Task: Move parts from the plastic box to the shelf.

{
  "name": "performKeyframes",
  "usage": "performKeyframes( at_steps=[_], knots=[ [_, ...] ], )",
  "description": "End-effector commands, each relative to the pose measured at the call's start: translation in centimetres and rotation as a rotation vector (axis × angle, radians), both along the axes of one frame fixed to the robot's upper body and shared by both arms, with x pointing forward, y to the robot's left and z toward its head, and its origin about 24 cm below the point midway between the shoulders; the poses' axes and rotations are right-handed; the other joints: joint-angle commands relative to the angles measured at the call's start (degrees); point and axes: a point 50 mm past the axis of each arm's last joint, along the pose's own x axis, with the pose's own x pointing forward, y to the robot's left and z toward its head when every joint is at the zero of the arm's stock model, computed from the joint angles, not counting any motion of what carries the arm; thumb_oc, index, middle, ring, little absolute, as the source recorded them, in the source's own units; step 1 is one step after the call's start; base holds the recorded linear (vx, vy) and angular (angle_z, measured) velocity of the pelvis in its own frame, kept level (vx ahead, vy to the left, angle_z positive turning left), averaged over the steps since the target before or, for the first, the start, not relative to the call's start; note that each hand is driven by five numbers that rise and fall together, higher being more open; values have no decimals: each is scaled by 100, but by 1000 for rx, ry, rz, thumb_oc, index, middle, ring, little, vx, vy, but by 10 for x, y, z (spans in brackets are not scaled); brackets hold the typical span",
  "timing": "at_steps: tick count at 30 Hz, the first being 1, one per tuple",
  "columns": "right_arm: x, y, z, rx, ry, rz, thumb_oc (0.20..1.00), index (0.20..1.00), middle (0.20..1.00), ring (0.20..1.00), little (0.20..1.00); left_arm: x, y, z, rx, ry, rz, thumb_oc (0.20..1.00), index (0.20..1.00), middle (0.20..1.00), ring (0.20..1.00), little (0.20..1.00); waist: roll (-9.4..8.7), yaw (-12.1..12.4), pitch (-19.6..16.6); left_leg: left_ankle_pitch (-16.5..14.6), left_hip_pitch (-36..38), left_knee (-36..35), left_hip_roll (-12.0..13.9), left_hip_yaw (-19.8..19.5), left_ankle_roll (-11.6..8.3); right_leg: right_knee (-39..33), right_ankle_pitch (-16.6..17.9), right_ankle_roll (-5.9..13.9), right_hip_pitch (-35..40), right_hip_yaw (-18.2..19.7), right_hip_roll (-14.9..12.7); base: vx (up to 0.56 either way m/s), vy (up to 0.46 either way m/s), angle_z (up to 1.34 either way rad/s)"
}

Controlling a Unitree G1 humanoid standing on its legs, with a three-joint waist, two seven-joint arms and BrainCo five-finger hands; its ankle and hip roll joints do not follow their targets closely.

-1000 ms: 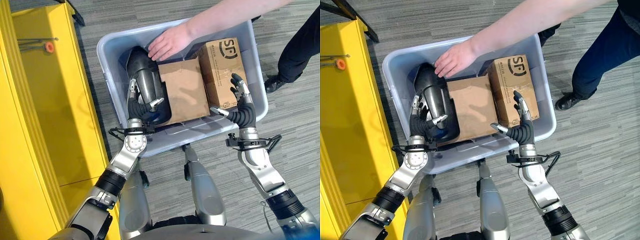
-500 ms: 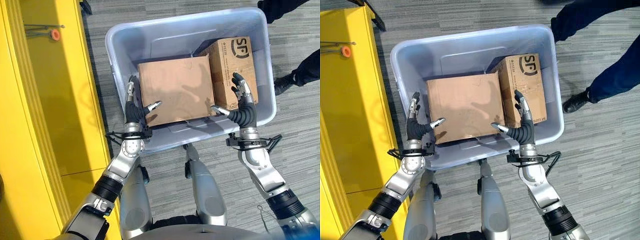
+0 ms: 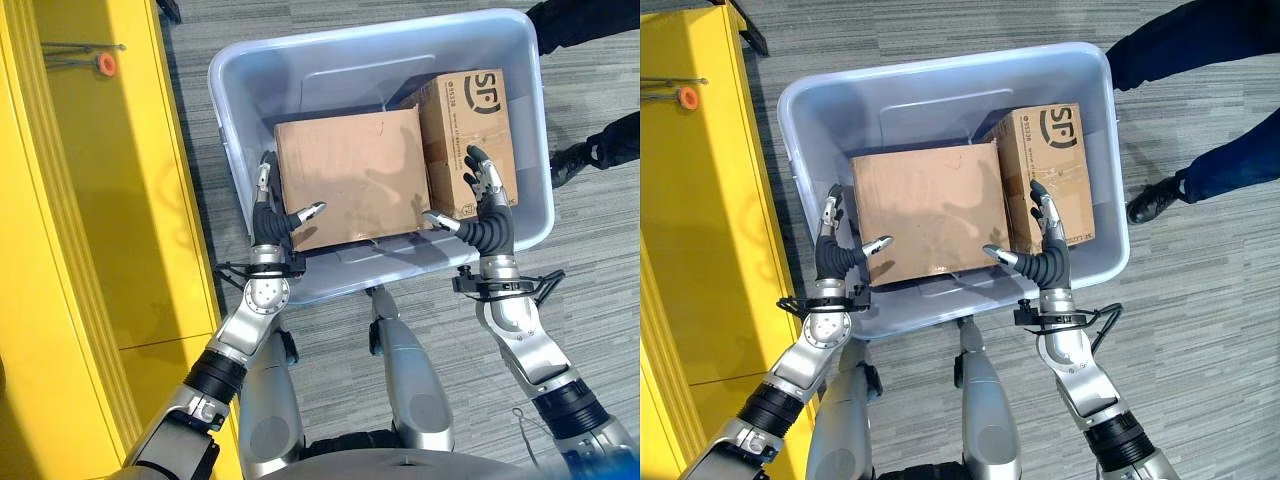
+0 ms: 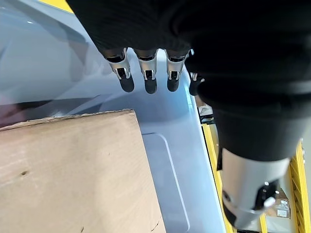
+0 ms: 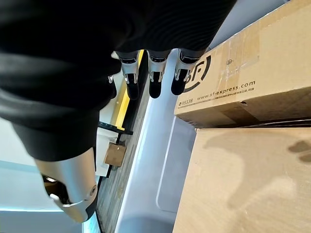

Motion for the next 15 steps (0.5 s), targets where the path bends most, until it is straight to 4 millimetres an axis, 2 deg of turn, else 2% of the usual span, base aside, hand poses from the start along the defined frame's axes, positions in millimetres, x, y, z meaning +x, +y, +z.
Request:
performKeyframes(
  at_steps=[1,15],
  knots=[
    [-6,-5,28,49,-153,10,1000,1000,1000,1000,1000,8,7,16,14,-75,22,1000,1000,1000,1000,1000,-237,-25,-48,144,530,-13,417,-62,-437,193,671,425,-81,187,-182,0,0,0],
    [-2,6,26,56,-134,65,1000,1000,1000,1000,1000,13,-8,18,-6,-71,-50,1000,1000,1000,1000,1000,-101,-121,-338,56,732,-13,408,33,-424,201,618,421,11,296,-205,5,2,0]
  ],
)
